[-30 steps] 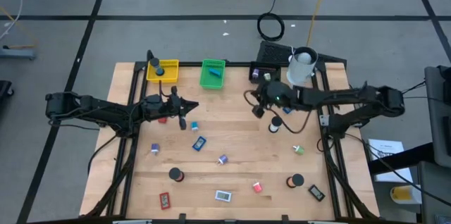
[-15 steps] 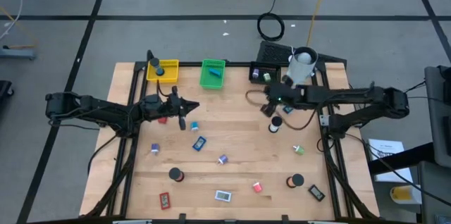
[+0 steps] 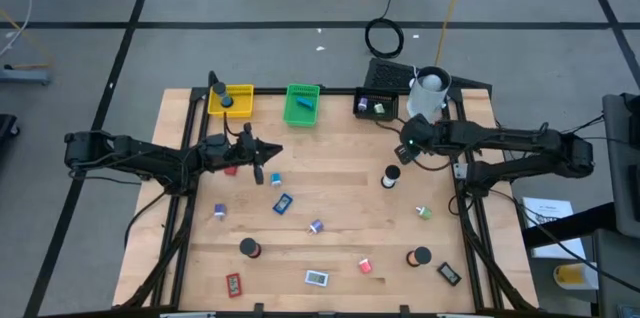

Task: Pick & Place Office items
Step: Put the right blue digital timer into the green bin

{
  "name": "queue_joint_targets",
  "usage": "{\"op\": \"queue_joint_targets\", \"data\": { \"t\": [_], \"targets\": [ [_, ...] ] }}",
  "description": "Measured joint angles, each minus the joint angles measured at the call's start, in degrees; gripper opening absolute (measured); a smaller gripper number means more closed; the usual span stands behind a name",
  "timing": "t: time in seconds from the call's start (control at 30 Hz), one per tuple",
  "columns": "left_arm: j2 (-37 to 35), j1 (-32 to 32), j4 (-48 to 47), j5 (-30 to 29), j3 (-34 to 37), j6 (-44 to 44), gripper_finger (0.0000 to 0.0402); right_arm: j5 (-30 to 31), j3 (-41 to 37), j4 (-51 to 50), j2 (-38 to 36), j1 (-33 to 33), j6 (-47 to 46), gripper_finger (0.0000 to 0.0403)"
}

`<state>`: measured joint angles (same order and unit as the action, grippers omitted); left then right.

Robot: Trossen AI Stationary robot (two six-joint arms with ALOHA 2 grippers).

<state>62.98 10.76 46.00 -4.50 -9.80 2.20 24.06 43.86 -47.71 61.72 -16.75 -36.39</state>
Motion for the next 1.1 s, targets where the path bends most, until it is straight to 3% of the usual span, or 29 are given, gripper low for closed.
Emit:
{"op": "queue_joint_targets", "data": {
  "t": [0.2,0.33,0.47,0.7,1.1],
  "targets": [
    [0.0,0.0,0.0,0.0,0.0,-0.2,0.0033,1.5,-6.5,5.4,-0.1,0.7,-6.8,0.0283],
    [0.0,0.0,-0.2,0.0,0.0,-0.2,0.0033,3.1,-8.8,7.3,0.0,0.0,-12.9,0.0317],
    [0.0,0.0,-0.4,0.0,0.0,-0.2,0.0033,3.5,-11.6,9.9,0.0,-0.5,-21.1,0.0319],
    [0.0,0.0,-0.4,0.0,0.0,-0.2,0.0033,3.1,-19.4,28.4,0.7,-0.4,-29.3,0.0319],
    [0.0,0.0,-0.4,-0.1,0.0,-0.5,0.0033,5.9,-19.9,28.1,1.3,-0.4,-26.5,0.0322]
  ]
}}
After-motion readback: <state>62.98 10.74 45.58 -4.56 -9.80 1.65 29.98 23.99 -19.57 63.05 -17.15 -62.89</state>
